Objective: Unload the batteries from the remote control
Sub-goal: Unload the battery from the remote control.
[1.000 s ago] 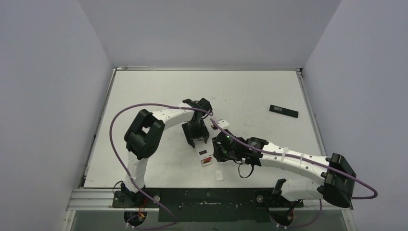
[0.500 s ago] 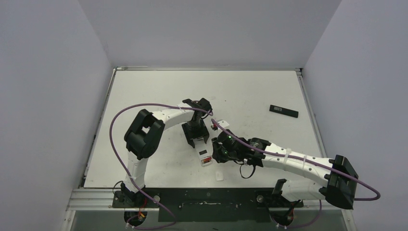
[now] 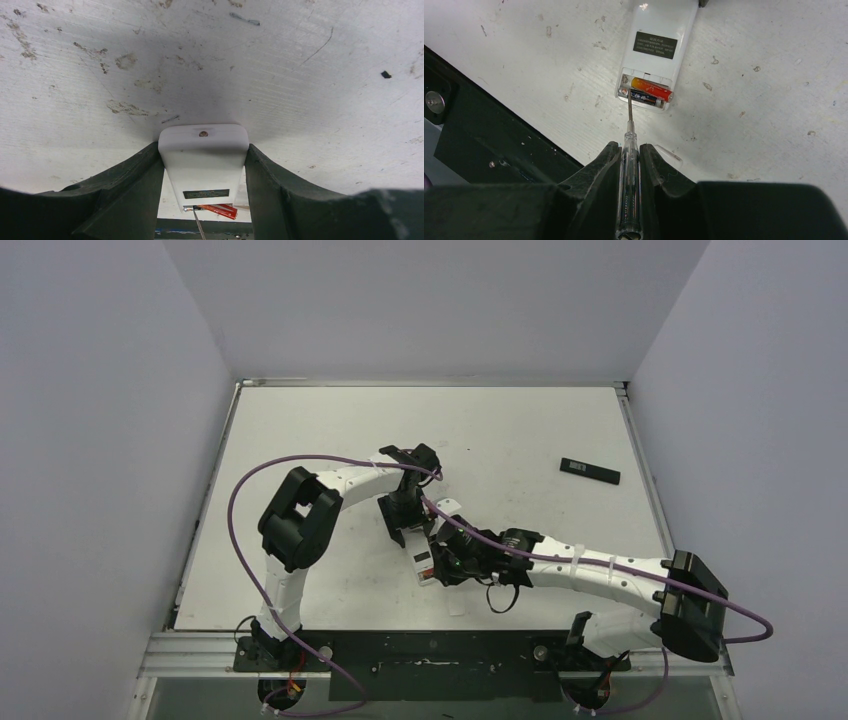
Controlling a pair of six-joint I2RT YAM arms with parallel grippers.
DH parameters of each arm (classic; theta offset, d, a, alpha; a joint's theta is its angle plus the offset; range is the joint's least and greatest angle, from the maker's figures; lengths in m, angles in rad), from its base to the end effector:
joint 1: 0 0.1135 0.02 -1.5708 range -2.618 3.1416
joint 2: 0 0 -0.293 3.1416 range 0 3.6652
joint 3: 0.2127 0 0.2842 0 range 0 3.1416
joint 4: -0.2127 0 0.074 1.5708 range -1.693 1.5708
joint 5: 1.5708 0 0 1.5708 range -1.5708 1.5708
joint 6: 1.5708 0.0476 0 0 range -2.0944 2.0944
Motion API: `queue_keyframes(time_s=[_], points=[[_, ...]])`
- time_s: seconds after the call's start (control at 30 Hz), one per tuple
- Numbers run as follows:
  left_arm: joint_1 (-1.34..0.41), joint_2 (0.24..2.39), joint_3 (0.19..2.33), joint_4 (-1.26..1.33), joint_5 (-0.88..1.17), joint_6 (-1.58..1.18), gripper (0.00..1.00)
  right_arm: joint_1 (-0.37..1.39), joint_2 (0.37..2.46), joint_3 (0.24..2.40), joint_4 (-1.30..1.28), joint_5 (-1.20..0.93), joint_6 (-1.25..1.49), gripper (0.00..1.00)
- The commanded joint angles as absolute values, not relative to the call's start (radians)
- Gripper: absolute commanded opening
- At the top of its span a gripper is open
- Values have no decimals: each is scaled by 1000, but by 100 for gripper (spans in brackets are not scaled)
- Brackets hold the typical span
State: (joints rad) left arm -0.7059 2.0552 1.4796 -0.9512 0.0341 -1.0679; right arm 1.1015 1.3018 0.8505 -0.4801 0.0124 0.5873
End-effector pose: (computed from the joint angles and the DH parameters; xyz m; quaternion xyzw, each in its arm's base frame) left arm 0.3243 -0.2786 0.1504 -0.1796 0.9834 -0.0278 0.0007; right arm 0.1321 0.2591 0.2312 -0.2395 0.9186 0.2310 0.2131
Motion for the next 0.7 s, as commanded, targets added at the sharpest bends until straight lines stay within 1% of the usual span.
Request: queue_keyframes(time_s=[0.0, 0.33, 0.67], points=[[-702, 2063, 1463, -898, -8, -1081, 0, 1112, 1299, 898, -448, 52, 578, 5], [-703, 2067, 1459, -892, 0, -1083, 0, 1123, 1327, 878, -408, 70, 593, 5], [-703, 2064, 1450, -892, 0, -1084, 0, 1129, 1306, 878, -491, 142, 587, 5]])
